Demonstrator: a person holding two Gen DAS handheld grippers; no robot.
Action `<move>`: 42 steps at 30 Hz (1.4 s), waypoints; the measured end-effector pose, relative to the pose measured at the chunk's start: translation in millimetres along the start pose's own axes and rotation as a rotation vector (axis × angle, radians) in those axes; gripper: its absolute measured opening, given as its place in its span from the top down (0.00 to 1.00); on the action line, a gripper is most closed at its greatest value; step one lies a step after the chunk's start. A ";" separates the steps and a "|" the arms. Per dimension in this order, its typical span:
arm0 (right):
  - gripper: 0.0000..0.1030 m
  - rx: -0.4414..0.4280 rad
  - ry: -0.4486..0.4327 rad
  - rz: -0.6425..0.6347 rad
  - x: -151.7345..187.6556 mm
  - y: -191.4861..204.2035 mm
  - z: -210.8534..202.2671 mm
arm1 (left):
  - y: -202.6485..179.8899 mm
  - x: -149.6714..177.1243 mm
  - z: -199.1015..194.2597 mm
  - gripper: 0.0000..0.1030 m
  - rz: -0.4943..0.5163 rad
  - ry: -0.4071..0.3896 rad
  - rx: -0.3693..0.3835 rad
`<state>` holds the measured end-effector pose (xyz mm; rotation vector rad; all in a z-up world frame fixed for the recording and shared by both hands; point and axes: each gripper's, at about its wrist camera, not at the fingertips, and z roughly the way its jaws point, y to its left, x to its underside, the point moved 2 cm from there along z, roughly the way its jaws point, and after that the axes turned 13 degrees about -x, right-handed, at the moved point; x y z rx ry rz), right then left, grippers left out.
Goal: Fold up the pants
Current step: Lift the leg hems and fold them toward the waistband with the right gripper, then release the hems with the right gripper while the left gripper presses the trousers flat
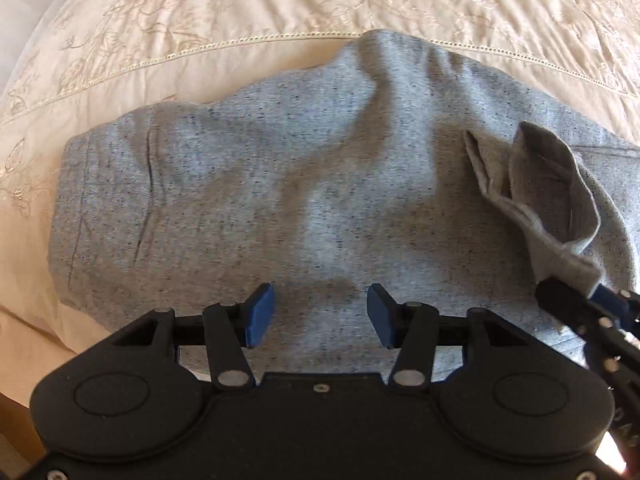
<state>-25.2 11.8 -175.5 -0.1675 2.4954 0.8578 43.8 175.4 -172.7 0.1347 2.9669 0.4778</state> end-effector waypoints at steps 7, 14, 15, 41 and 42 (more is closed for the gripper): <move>0.67 -0.112 0.147 -0.224 19.7 35.0 -2.4 | 12.8 -2.8 -22.6 0.44 0.029 -0.068 0.030; 0.66 -0.017 0.063 -0.081 18.4 4.8 -48.5 | -42.4 -15.6 -62.8 0.44 0.135 -0.158 0.191; 0.66 -0.005 0.057 -0.059 17.0 -2.9 -52.5 | -51.9 -15.0 -65.1 0.44 0.153 -0.167 0.203; 0.64 0.085 0.018 0.104 13.2 -118.9 -112.4 | -44.3 -0.9 -21.5 0.89 -0.067 0.060 0.110; 0.64 0.097 0.032 0.110 11.6 -124.9 -108.1 | -43.2 -0.5 -25.8 0.88 -0.077 0.046 0.113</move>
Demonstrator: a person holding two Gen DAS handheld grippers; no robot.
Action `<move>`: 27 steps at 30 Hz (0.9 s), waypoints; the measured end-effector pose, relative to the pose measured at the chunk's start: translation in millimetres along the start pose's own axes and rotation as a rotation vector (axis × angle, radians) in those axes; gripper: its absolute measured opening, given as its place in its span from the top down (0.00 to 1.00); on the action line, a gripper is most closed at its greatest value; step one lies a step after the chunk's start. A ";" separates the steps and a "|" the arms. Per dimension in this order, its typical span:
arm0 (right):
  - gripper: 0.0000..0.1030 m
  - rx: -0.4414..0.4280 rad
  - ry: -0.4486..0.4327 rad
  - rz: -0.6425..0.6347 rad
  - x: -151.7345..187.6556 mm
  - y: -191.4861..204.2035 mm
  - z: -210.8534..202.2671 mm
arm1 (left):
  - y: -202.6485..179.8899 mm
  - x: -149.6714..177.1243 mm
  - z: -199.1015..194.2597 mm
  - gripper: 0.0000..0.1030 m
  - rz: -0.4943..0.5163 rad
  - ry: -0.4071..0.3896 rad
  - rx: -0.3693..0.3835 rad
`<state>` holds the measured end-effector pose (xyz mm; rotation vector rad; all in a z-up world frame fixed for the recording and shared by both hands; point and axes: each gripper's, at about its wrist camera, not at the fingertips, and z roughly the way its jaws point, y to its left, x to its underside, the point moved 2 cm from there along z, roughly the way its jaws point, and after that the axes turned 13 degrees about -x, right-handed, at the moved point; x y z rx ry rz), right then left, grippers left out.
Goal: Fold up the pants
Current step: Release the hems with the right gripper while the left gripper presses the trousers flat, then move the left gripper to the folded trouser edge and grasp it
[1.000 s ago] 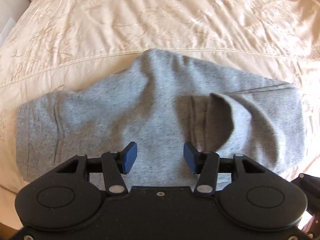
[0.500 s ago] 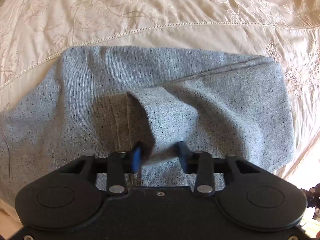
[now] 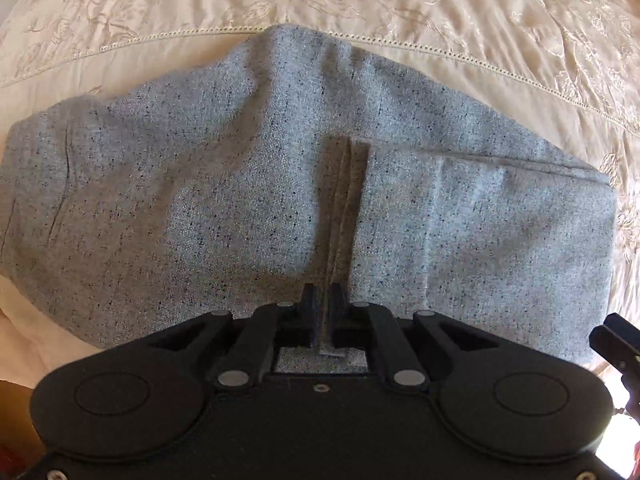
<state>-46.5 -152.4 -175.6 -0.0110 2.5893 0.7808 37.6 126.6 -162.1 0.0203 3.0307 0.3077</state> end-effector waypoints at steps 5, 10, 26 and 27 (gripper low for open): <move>0.65 0.068 0.154 -0.021 7.8 -21.2 28.4 | -17.3 13.2 -8.3 0.57 0.058 -0.023 0.000; 0.65 0.049 0.226 -0.063 23.1 -19.4 27.9 | -21.7 32.1 16.9 0.57 0.076 0.075 -0.097; 0.65 -0.037 0.074 -0.146 -26.0 3.9 4.9 | 53.3 19.5 -18.7 0.55 -0.175 0.016 -0.108; 0.64 -0.034 0.075 -0.144 -27.0 9.9 6.2 | 63.1 25.4 -18.7 0.54 -0.186 0.009 -0.115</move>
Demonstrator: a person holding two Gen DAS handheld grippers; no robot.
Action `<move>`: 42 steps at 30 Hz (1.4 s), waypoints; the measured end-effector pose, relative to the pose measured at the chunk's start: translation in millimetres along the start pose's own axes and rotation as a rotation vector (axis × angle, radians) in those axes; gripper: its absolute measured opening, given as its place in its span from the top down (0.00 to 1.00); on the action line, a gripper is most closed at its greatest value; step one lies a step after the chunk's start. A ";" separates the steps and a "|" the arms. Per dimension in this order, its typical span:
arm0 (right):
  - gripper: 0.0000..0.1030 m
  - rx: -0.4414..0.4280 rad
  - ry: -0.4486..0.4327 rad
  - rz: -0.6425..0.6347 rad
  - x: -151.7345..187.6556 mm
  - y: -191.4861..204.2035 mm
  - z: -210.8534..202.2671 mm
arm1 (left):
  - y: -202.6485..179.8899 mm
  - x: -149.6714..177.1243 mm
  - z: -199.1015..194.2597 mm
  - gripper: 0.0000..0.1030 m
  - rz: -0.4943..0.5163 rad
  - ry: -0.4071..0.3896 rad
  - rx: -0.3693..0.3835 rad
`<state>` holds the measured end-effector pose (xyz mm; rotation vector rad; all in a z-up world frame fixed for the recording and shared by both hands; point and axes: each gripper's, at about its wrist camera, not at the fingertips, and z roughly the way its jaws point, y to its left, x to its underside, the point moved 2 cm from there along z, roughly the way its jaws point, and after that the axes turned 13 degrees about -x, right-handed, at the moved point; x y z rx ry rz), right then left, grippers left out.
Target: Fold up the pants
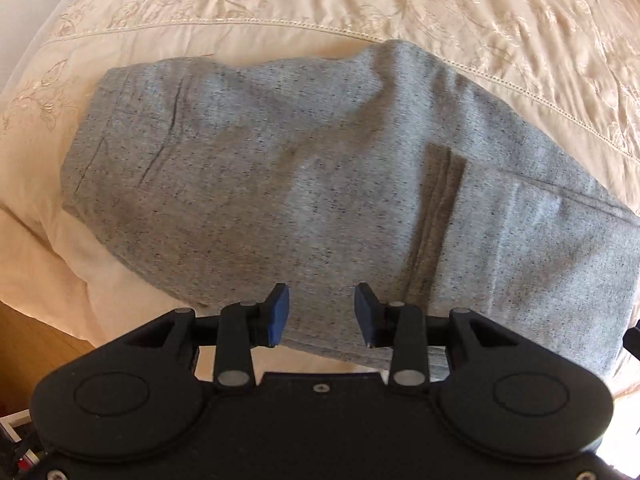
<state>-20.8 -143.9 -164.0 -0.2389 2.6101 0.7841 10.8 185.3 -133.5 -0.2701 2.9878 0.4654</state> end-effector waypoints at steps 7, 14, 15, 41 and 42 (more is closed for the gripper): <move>0.64 0.021 -0.028 0.060 2.3 38.1 18.8 | 94.1 -25.6 17.7 0.53 -0.094 -0.036 -0.012; 0.64 0.031 -0.069 0.128 -6.7 103.6 57.9 | 186.3 -66.2 46.5 0.42 -0.103 -0.081 -0.028; 0.64 0.035 -0.074 0.129 -8.2 115.5 64.0 | 192.1 -70.7 51.9 0.42 -0.096 -0.080 -0.022; 0.64 0.107 -0.046 0.109 -7.9 218.9 99.8 | 196.8 -56.7 146.6 0.42 -0.161 0.067 0.295; 0.64 0.107 -0.042 0.114 -6.0 218.2 102.5 | 193.8 -55.3 137.1 0.52 -0.131 0.038 0.283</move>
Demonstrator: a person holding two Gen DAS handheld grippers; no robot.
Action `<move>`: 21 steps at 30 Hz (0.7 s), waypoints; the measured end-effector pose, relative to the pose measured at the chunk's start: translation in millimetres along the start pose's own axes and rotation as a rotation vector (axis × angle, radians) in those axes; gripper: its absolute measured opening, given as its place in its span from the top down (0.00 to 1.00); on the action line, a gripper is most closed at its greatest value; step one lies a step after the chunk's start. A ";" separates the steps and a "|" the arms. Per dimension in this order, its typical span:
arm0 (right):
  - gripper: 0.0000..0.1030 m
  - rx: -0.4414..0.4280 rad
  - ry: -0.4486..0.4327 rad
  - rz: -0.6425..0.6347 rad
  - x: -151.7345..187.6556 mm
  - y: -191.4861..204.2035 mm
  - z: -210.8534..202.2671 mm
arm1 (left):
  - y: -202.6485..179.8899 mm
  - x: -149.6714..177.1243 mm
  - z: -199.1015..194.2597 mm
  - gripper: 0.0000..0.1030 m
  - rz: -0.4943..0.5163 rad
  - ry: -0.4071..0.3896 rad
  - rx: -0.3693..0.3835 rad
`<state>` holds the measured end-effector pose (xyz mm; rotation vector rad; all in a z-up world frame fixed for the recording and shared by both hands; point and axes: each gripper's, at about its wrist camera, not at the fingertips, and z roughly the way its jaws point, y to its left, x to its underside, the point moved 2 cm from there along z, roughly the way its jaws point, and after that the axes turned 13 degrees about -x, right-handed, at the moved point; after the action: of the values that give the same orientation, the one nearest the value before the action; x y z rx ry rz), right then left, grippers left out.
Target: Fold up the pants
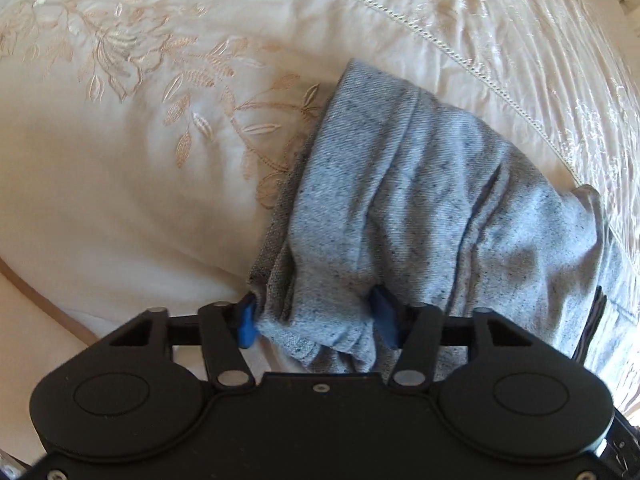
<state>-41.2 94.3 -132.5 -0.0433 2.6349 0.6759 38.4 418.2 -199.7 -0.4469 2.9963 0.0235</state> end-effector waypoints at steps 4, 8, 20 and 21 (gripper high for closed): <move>0.67 -0.017 0.008 0.012 3.5 -2.6 13.7 | -2.4 8.1 -27.9 0.75 0.050 -0.063 -0.021; 0.84 0.019 0.008 -0.056 -10.0 1.6 38.8 | 9.0 7.7 -50.6 0.83 0.009 -0.077 0.054; 0.96 0.081 -0.002 0.113 -78.4 -24.2 114.8 | -7.9 11.1 -69.1 0.84 0.112 -0.154 0.024; 0.96 0.081 0.024 0.126 -66.8 -22.5 117.3 | -8.1 7.6 -60.5 0.83 0.114 -0.138 0.014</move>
<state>68.2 124.4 -208.9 0.1405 2.7032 0.6125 27.1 406.3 -140.4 -0.2608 2.8804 0.0413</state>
